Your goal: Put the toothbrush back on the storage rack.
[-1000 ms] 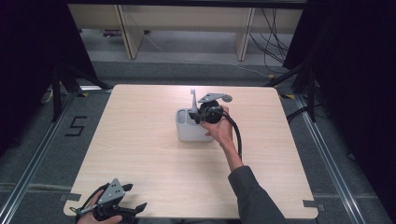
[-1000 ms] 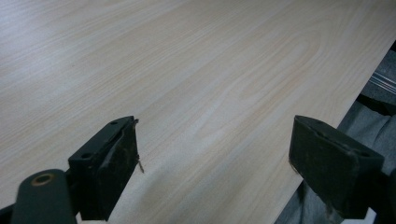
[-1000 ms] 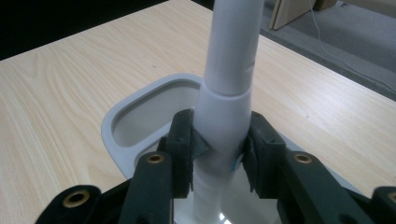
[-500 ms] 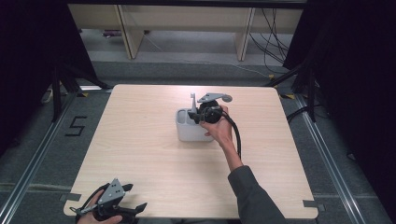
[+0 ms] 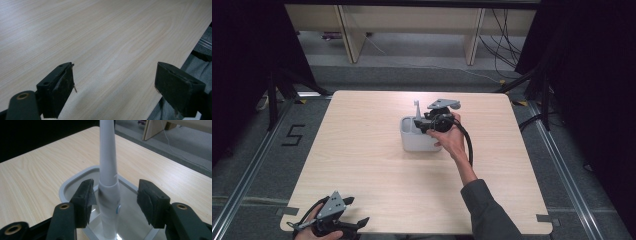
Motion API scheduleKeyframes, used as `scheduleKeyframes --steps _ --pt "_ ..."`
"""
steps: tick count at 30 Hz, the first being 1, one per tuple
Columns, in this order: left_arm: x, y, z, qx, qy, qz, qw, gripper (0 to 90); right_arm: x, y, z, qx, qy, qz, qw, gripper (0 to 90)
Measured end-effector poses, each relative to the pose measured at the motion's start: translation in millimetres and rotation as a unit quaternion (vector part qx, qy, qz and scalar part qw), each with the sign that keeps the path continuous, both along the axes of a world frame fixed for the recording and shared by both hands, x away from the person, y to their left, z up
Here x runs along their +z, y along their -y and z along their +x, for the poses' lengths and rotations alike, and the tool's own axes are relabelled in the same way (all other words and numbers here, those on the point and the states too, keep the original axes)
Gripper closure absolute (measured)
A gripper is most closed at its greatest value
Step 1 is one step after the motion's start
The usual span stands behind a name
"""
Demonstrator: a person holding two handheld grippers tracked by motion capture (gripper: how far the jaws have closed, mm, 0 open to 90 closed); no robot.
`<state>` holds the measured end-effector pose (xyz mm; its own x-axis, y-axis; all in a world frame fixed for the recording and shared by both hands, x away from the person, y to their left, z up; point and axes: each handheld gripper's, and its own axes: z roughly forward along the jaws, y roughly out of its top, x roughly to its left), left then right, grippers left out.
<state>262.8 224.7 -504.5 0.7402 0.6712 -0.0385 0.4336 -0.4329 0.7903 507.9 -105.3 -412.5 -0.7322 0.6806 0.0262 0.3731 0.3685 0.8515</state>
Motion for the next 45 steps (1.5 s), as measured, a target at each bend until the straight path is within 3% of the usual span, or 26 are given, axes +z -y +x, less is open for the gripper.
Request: scheduleKeyframes --steps 3,4,7,8,9,10,11,13,15,17,18,24,26,27,31,35,36,41,42,44,45 --pt "-1.2 2.0 -1.4 0.008 -0.006 -0.015 0.9998 15.0 1.1 0.8 -2.7 -0.004 -0.006 0.008 0.9999 45.2" --pt "-0.4 0.9 -1.0 0.006 -0.007 -0.005 0.9999 15.0 3.0 2.6 -3.9 -0.001 0.000 0.004 1.0000 44.7" --pt "-0.4 0.6 -1.0 0.005 -0.005 -0.004 1.0000 15.0 5.1 3.7 -6.6 -0.001 -0.002 0.009 1.0000 43.8" --pt "0.0 -0.7 1.4 -0.002 0.009 0.005 0.9999 15.0 7.3 5.9 -7.6 0.004 0.007 0.010 0.9999 43.3" --pt "-0.4 -0.7 1.5 -0.001 0.007 0.005 1.0000 15.0 7.3 5.9 -7.6 0.004 0.007 0.010 0.9999 43.3" --pt "-1.2 1.4 -0.9 0.008 -0.006 -0.011 0.9999 15.0 8.0 5.6 -9.7 0.001 0.002 0.016 0.9999 42.7" --pt "-0.3 -0.2 0.0 0.003 -0.002 0.003 1.0000 15.0 9.7 6.9 -11.4 -0.001 0.002 0.011 0.9999 42.2" --pt "-0.4 0.7 -1.1 0.005 -0.005 -0.004 1.0000 15.0 11.1 8.6 -13.3 0.001 0.014 0.014 0.9998 41.5" --pt "-1.0 0.9 -0.8 0.007 -0.005 -0.007 0.9999 15.0 13.6 10.2 -18.3 0.000 0.006 0.021 0.9998 40.9" --pt "-0.8 0.3 0.0 0.005 0.000 0.000 1.0000 15.0 15.8 14.3 -22.0 0.003 0.017 0.022 0.9996 39.8" --pt "-1.2 -0.1 1.3 0.001 0.007 0.003 1.0000 15.0 16.7 15.1 -24.9 0.002 0.011 0.024 0.9997 39.4" --pt "-2.0 0.8 0.6 0.005 0.002 -0.003 1.0000 15.0 18.5 23.1 -36.3 0.002 0.016 0.025 0.9996 38.8" --pt "-1.5 -0.2 1.8 0.000 0.008 0.004 1.0000 15.0 18.6 25.0 -36.7 0.007 0.027 0.023 0.9994 38.5" --pt "-2.5 2.2 -0.9 0.010 -0.005 -0.015 0.9998 15.0 19.0 26.2 -38.3 0.009 0.027 0.025 0.9993 38.3" --pt "-1.9 1.9 -1.2 0.012 -0.007 -0.011 0.9998 15.0 21.0 30.6 -46.0 0.007 0.029 0.030 0.9991 37.8" --pt "-2.7 2.9 -1.3 0.017 -0.007 -0.021 0.9996 15.0 21.9 33.5 -52.7 0.004 0.034 0.041 0.9985 37.4" --pt "-1.5 1.2 -0.6 0.014 -0.007 -0.007 0.9999 15.0 22.9 35.7 -53.5 0.013 0.035 0.036 0.9986 37.3" --pt "-2.0 2.4 -1.3 0.017 -0.009 -0.017 0.9997 15.0 24.8 40.7 -62.0 0.016 0.042 0.043 0.9981 37.2" --pt "-1.4 1.2 -0.8 0.014 -0.006 -0.008 0.9998 15.0 25.0 40.8 -65.6 0.010 0.036 0.048 0.9981 37.2" --pt "-1.9 1.9 -1.0 0.016 -0.007 -0.013 0.9998 15.0 25.7 44.1 -69.4 0.016 0.033 0.046 0.9983 37.2" --pt "-1.9 1.9 -1.1 0.016 -0.009 -0.013 0.9997 15.0 25.0 45.0 -70.1 0.019 0.043 0.048 0.9977 37.2"
